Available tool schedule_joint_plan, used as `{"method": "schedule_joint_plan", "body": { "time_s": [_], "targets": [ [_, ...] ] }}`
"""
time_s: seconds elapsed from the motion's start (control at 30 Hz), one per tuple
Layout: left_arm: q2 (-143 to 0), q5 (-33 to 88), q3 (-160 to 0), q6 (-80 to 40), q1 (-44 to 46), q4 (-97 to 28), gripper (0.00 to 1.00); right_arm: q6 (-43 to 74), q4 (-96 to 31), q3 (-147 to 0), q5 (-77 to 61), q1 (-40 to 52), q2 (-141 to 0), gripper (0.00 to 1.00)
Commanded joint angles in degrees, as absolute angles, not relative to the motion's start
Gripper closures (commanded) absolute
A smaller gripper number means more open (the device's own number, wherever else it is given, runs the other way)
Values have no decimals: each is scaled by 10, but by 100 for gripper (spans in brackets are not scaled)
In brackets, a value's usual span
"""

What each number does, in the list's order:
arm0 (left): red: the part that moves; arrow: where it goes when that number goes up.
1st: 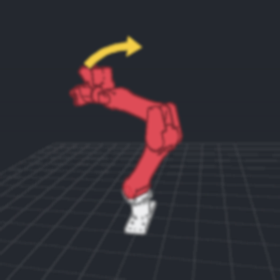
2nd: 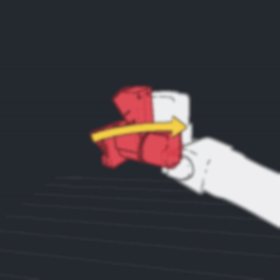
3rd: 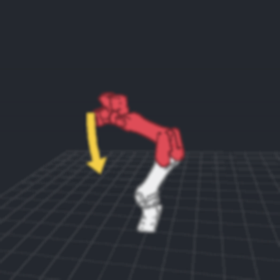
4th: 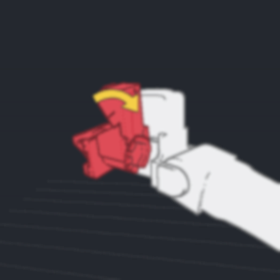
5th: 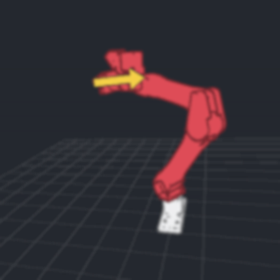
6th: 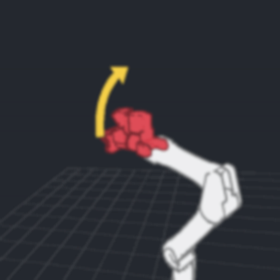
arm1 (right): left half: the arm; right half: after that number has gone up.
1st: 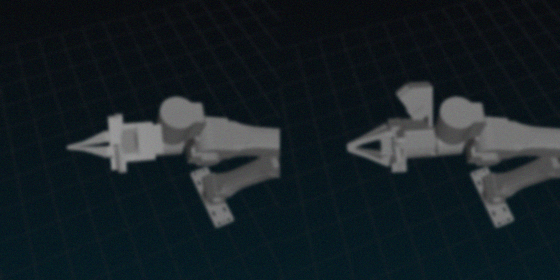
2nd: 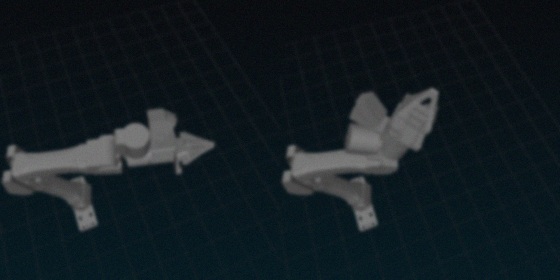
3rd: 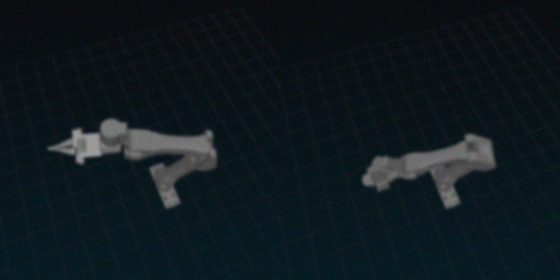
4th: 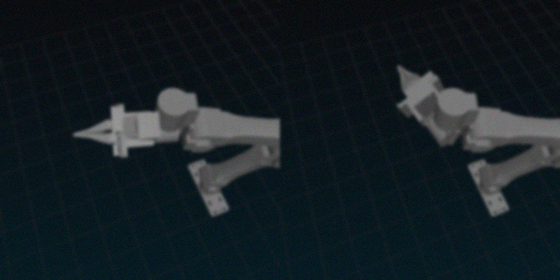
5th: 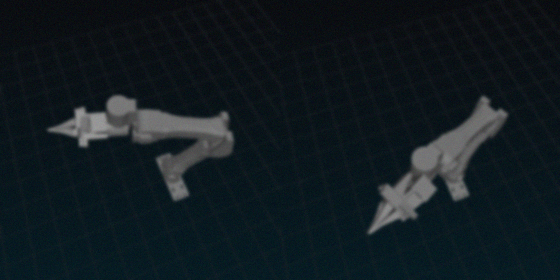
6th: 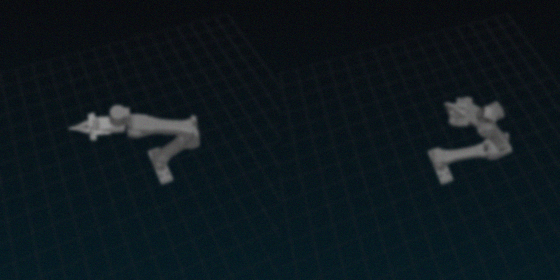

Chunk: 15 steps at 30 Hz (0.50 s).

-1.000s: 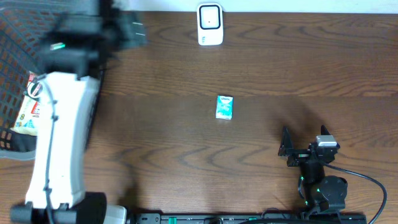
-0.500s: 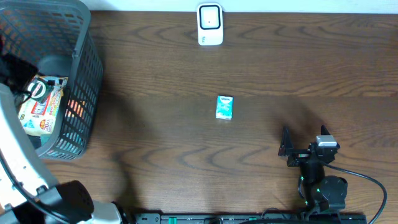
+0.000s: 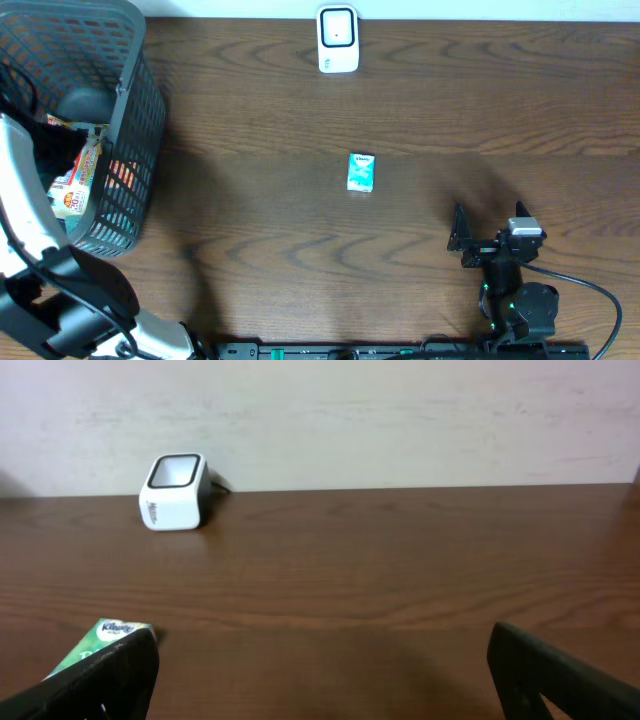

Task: Scan the item barcode
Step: 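Move the left gripper back into the grey basket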

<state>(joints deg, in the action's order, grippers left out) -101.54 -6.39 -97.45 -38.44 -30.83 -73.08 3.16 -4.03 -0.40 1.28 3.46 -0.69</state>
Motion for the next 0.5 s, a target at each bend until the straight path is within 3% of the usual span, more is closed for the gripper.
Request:
{"method": "schedule_joint_plan", "body": {
  "time_s": [0.0, 0.47],
  "targets": [
    [-1039, -76, -944, -438, -310, -728, 17, 25, -42, -3, 14, 33, -4, 1],
    [-1088, -76, -859, -490, -310, -684, 17, 25, -42, -3, 14, 33, -4, 1]
  ]
}}
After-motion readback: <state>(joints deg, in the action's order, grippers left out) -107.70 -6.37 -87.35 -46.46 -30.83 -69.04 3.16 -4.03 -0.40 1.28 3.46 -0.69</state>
